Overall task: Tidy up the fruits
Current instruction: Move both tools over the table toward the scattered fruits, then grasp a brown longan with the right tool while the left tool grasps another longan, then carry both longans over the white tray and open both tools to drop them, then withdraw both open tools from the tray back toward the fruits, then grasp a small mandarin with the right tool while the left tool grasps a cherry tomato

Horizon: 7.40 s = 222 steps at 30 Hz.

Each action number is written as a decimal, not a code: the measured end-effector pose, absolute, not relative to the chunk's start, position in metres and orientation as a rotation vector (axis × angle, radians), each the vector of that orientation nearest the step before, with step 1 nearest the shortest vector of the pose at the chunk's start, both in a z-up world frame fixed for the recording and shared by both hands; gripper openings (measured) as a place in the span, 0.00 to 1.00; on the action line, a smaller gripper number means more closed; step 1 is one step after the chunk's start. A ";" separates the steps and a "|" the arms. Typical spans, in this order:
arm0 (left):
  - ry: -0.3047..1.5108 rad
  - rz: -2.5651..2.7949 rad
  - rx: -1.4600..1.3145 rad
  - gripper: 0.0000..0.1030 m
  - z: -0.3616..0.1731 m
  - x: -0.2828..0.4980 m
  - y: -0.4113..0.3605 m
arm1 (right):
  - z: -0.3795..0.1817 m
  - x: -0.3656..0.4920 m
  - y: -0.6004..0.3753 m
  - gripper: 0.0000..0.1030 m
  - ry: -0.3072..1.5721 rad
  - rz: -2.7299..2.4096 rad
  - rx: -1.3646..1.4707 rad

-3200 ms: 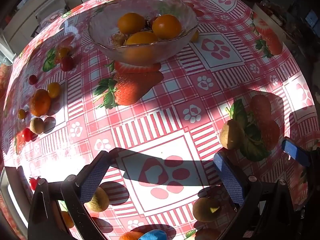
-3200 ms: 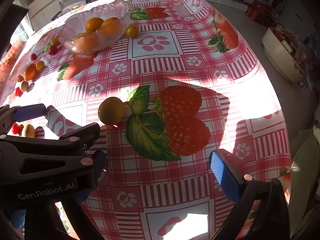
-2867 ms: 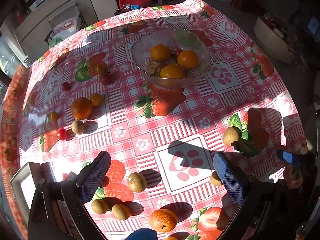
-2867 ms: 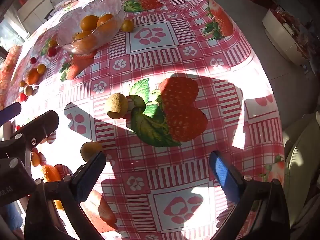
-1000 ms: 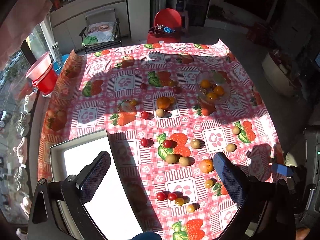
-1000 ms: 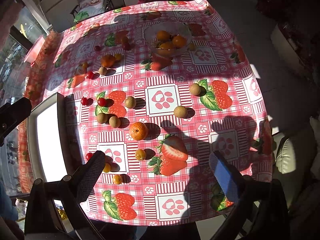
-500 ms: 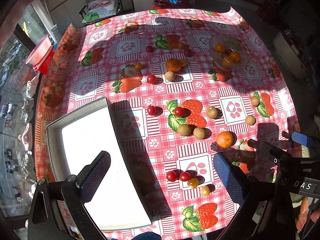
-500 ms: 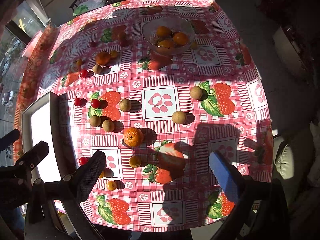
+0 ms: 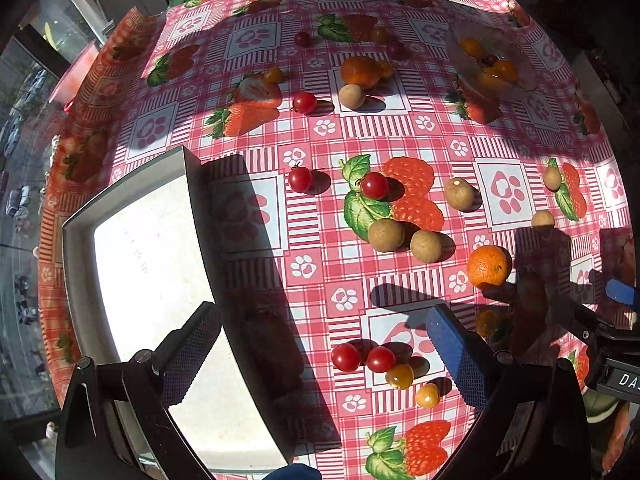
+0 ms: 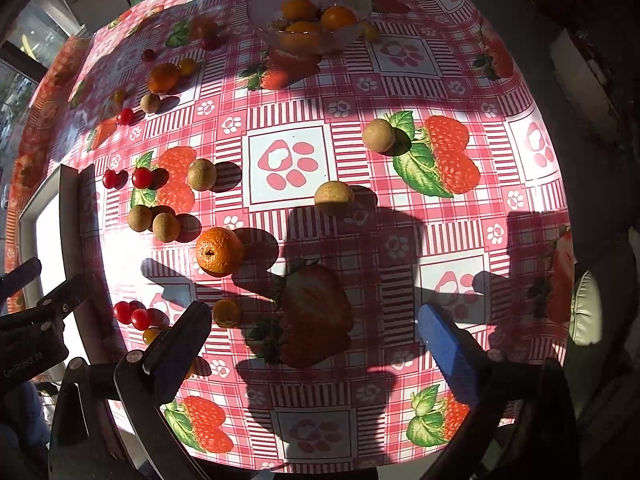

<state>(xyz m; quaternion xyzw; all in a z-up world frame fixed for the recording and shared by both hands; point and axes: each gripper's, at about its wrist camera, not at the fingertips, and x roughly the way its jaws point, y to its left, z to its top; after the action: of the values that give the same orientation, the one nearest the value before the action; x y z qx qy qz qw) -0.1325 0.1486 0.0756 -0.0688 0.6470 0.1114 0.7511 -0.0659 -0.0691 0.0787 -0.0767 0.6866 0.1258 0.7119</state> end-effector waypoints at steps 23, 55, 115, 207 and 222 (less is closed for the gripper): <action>1.437 0.227 -0.149 1.00 0.005 -0.090 0.142 | 0.035 -0.038 -0.098 1.00 1.516 0.222 -0.153; 1.345 0.091 -0.200 0.28 0.042 -0.071 0.132 | 0.058 -0.024 -0.071 0.30 1.466 0.380 -0.070; 1.127 0.569 -0.389 0.75 0.094 -0.200 0.303 | 0.080 -0.148 0.119 0.80 1.503 0.535 -0.192; 1.295 0.094 -0.092 0.51 0.038 -0.055 0.163 | 0.059 -0.069 -0.026 0.39 1.524 0.467 -0.084; 1.331 0.039 -0.029 0.20 0.010 -0.023 0.148 | 0.059 -0.068 -0.035 0.39 1.525 0.450 -0.061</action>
<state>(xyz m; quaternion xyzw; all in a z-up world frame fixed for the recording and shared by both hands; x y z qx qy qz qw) -0.0234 0.1477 0.0098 -0.0135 0.6172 0.0179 0.7864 -0.0680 -0.0352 0.0594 -0.0274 0.6847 0.2019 0.6998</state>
